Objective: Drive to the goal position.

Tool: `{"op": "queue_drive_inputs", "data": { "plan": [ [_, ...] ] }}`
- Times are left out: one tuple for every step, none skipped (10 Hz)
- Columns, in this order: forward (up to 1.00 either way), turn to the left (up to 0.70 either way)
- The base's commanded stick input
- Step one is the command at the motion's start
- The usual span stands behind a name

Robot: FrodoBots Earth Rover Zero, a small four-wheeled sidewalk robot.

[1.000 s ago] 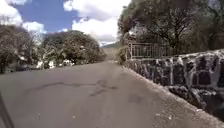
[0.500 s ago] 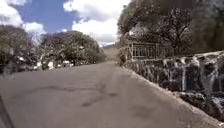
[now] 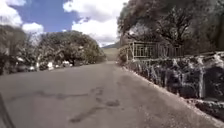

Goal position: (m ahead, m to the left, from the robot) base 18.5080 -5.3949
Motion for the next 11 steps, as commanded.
{"op": "queue_drive_inputs", "data": {
  "plan": [
    [0.70, 0.00],
    [0.70, 0.00],
    [0.70, 0.00],
    [0.70, 0.00],
    [0.70, 0.00],
    [0.70, 0.00],
    [0.70, 0.00],
    [0.70, 0.00],
    [0.70, 0.00],
    [0.70, 0.00],
    [0.70, 0.00]
  ]
}}
